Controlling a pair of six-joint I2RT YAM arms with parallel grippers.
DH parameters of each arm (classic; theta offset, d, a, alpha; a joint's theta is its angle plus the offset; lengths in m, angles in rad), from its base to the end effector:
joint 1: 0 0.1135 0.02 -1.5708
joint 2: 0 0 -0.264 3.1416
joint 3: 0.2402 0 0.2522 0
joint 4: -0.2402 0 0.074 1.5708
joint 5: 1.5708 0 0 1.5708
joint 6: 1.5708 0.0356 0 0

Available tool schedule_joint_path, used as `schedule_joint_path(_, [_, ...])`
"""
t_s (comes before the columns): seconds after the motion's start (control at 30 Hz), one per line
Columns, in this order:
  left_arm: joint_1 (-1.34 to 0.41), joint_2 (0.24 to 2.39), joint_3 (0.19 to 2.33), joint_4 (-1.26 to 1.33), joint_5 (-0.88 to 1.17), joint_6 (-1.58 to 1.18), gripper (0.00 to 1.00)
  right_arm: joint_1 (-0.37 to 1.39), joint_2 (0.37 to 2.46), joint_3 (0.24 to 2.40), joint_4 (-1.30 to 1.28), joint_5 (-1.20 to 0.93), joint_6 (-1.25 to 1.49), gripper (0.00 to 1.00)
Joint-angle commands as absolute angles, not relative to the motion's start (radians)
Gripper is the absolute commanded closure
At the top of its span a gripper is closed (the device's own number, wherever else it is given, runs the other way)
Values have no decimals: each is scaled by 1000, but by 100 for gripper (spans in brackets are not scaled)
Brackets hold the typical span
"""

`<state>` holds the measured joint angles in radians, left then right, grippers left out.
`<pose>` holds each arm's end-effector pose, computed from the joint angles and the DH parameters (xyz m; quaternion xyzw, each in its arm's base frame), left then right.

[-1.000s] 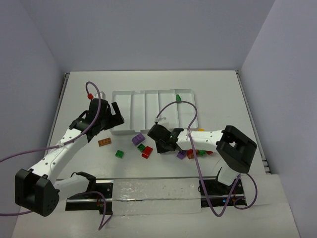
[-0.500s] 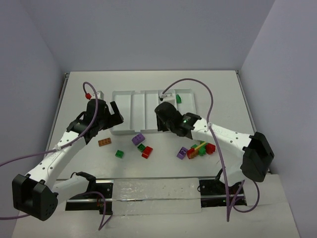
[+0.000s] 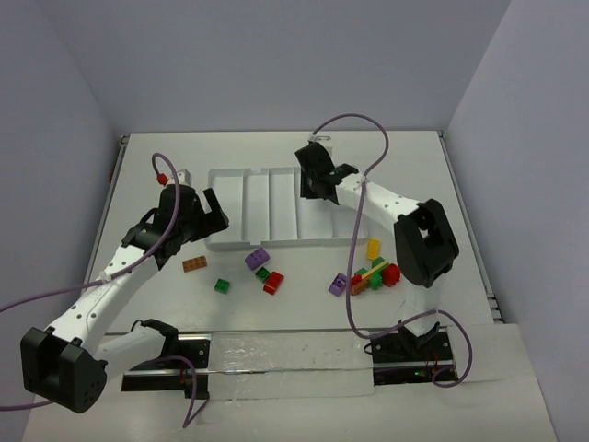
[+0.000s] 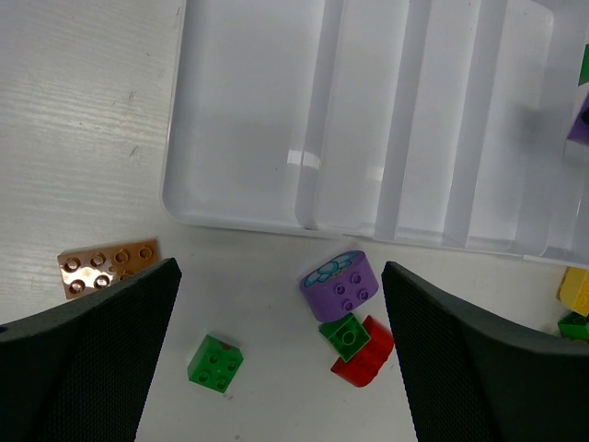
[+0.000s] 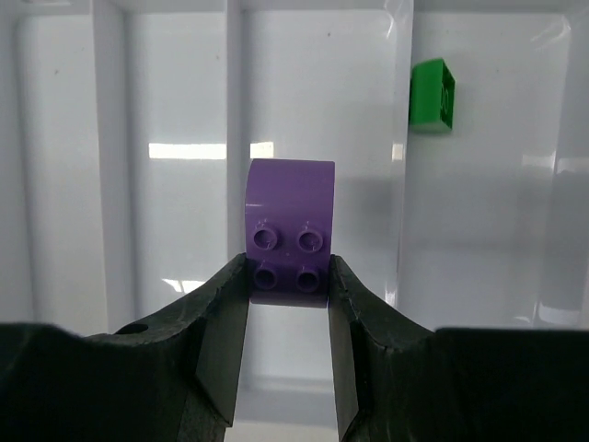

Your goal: Sort the legos into containers by color

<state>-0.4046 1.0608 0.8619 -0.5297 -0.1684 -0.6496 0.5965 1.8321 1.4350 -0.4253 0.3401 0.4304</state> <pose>0.2087 -0.0829 0.2817 -0.1452 0.8984 -0.1386 0.3906 0.3463 0.2208 0.2503 -0.0144 0.9193 0.0397 0.3912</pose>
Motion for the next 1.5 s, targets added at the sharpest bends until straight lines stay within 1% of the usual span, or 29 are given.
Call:
schedule_joint_path(0.0, [-408,1035,901,-529,-178,-660,1,580,1929,1537,-399,341,422,83])
schedule_joint_path(0.07, [-408,1035,906,-541,-185,-657,1,576,1973,1586,-403,356,422,78])
schedule_joint_path(0.2, [-408,1033,911,-556,-192,-650,1,571,2054,1655,-418,367,424,75])
schedule_joint_path(0.23, [-408,1031,911,-556,-191,-651,1,569,2065,1674,-425,368,428,73])
schedule_joint_path(0.3, [-408,1028,909,-553,-187,-655,1,565,2080,1695,-436,368,433,60])
schedule_joint_path(0.33, [-408,1024,907,-553,-185,-657,1,565,2083,1702,-440,369,434,48])
schedule_joint_path(0.37, [-408,1022,905,-554,-184,-658,1,565,2083,1708,-442,369,434,41])
schedule_joint_path(0.4, [-408,1021,903,-554,-184,-659,1,565,2081,1713,-442,366,432,39])
schedule_joint_path(0.53, [-408,1017,902,-558,-189,-662,1,565,2048,1715,-445,359,421,38])
schedule_joint_path(0.7, [-408,1008,892,-560,-181,-672,1,566,1917,1601,-421,332,411,38])
schedule_joint_path(0.73, [-408,1004,885,-561,-179,-675,1,570,1877,1519,-413,316,415,39])
schedule_joint_path(0.87, [-408,987,865,-544,-178,-673,1,612,1583,1137,-322,313,457,39])
schedule_joint_path(0.93, [-407,996,862,-532,-172,-675,1,626,1450,1035,-313,312,501,39])
schedule_joint_path(1.03, [-407,1014,862,-518,-159,-680,1,670,1330,864,-331,329,548,39])
schedule_joint_path(1.07, [-407,1027,864,-513,-149,-680,1,722,1275,817,-356,338,572,39])
schedule_joint_path(1.27, [-407,1055,870,-511,-144,-675,1,846,1164,732,-457,333,684,39])
schedule_joint_path(1.47, [-407,1036,861,-498,-150,-689,1,881,1190,665,-429,292,737,38])
